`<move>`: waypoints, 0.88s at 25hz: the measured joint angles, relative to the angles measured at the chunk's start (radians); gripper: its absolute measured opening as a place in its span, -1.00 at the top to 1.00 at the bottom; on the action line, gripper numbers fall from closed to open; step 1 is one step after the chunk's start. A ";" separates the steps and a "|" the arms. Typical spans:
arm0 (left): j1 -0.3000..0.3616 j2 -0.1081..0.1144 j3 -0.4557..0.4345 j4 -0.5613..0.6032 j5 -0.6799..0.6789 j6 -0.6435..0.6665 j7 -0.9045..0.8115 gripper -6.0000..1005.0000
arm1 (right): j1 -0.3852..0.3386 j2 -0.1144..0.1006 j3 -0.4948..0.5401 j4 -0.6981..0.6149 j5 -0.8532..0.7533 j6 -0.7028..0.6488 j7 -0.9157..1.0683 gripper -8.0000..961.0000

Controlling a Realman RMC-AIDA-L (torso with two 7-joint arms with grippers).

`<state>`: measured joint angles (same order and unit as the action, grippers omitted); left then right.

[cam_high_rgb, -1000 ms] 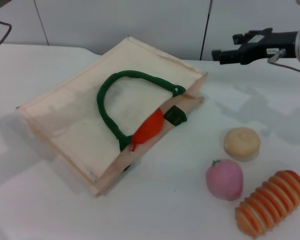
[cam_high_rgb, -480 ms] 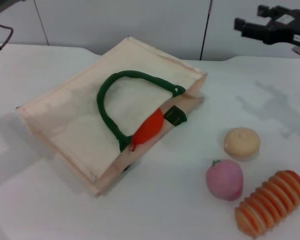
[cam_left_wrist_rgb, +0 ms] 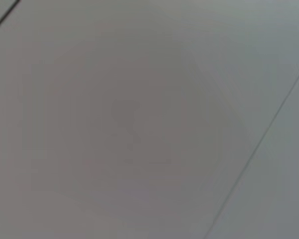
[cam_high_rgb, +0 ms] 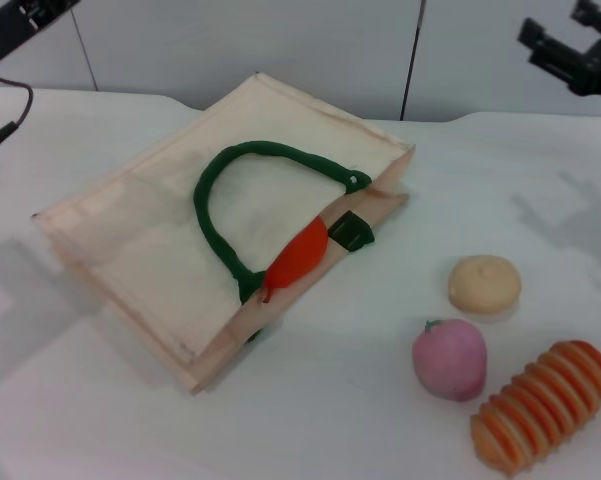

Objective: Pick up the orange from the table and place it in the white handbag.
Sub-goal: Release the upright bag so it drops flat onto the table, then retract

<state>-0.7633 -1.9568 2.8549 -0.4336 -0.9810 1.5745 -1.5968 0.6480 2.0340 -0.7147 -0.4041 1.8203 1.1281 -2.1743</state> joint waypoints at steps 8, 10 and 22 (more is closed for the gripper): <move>0.054 -0.030 -0.001 0.041 -0.102 -0.034 0.206 0.00 | -0.024 0.000 0.000 0.077 0.170 0.064 -0.148 -0.76; 0.060 -0.037 -0.002 0.041 -0.116 -0.037 0.242 0.00 | -0.026 0.000 0.000 0.099 0.202 0.082 -0.170 -0.76; 0.064 -0.072 -0.004 0.087 -0.132 -0.090 0.496 0.00 | -0.063 -0.001 0.000 0.252 0.452 0.229 -0.364 -0.76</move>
<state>-0.6995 -2.0288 2.8511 -0.3461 -1.1133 1.4848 -1.1006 0.5845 2.0330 -0.7148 -0.1521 2.2725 1.3566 -2.5380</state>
